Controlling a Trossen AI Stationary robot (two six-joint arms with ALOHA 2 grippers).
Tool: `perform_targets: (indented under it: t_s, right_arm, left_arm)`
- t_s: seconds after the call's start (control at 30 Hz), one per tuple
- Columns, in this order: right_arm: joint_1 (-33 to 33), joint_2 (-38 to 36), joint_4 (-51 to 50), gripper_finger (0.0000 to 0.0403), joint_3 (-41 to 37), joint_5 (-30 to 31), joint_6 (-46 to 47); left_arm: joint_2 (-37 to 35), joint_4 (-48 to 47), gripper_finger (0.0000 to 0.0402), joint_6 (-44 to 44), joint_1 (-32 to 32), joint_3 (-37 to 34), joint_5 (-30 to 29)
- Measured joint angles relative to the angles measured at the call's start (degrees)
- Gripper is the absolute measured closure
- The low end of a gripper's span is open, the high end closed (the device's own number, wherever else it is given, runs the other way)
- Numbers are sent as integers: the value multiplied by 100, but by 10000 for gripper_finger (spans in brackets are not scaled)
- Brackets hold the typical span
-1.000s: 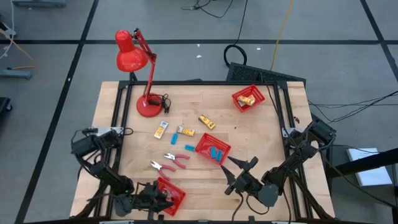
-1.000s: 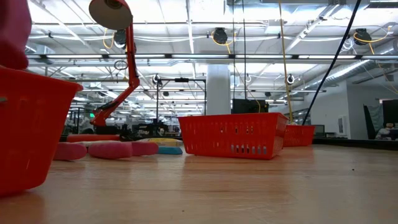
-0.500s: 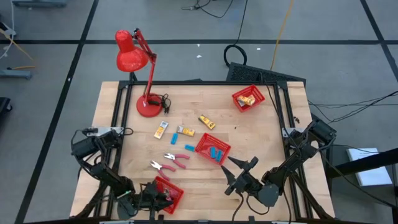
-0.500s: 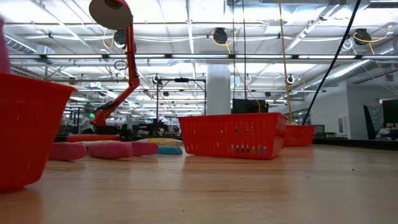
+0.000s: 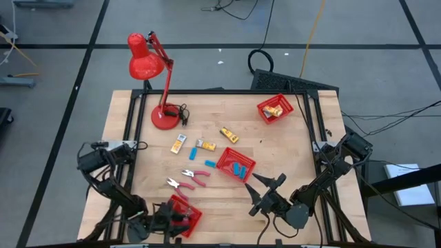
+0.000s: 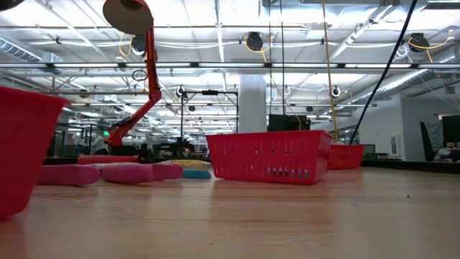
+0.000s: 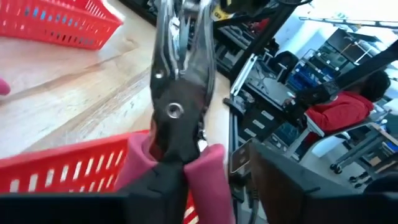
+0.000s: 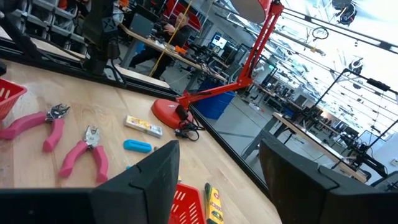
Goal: Pick & Place School Supplies
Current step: Put the pink hole puncher into the bottom red bin
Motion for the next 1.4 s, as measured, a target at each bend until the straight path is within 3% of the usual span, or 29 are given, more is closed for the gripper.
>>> perform_targets:
  t_s: [0.2, 0.8, 1.07, 1.2, 1.4]
  right_arm:
    - [0, 0, 13, 191, 0, -2, 0]
    - [0, 0, 13, 193, 0, -2, -28]
    - [0, 0, 249, 193, 0, -2, -316]
    - [0, 0, 249, 193, 0, 0, -326]
    - [0, 0, 247, 193, 0, 9, -329]
  left_arm:
    - [-170, -165, 201, 230, -89, 0, -273]
    - [-170, -595, 217, 445, -330, 0, -480]
    - [-439, -688, 172, 981, -347, -2, -495]
    - [-963, -1523, 158, 1200, -338, -2, -446]
    - [-1606, -3418, 153, 264, -270, -2, 393]
